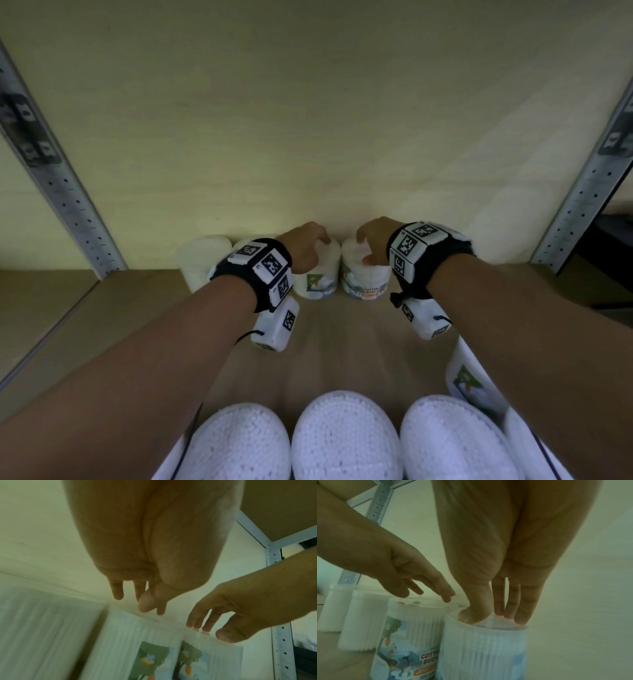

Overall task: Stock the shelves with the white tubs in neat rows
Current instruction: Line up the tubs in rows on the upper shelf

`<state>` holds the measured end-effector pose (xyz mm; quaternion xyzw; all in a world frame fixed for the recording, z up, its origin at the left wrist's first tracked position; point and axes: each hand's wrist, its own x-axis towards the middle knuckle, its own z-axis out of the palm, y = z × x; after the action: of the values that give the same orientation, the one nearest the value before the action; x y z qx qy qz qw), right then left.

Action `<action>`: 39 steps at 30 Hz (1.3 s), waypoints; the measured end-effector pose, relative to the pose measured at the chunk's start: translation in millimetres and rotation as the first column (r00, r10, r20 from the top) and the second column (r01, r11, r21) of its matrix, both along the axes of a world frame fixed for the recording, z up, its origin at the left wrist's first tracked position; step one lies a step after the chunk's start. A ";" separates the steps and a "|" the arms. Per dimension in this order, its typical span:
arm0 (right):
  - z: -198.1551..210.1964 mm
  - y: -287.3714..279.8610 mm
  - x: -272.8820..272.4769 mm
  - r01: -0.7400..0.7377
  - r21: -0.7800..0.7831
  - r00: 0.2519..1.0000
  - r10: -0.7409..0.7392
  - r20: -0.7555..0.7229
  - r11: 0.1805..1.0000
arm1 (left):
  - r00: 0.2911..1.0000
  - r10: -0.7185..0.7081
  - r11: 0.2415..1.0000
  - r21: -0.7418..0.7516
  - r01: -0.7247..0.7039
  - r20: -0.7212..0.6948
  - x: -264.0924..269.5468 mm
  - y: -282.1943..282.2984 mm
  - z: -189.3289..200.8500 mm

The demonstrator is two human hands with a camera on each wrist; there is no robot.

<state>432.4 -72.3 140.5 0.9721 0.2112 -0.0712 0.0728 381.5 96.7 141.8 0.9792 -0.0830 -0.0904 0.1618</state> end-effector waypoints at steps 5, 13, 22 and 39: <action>0.6 1.5 -1.1 0.006 0.004 1.000 -0.006 -0.007 1.000 | 0.973 0.144 0.984 0.080 -0.161 0.183 -1.9 -6.4 -1.5; 2.5 2.8 1.3 0.016 0.003 0.999 -0.016 -0.029 1.000 | 0.973 0.144 0.976 0.135 -0.170 0.178 4.2 -11.6 -12.0; 0.9 3.2 0.8 0.003 -0.008 1.000 -0.003 -0.003 1.000 | 0.994 0.065 0.995 0.066 -0.072 0.091 2.3 -3.9 -5.2; -0.3 1.4 2.7 0.008 -0.001 1.000 -0.008 -0.008 1.000 | 0.977 0.102 0.982 0.136 -0.129 0.189 4.4 -4.9 -10.5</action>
<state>435.0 -70.9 140.2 0.9726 0.2076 -0.0756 0.0722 385.9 91.8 131.3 0.9958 -0.0333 0.0029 0.0857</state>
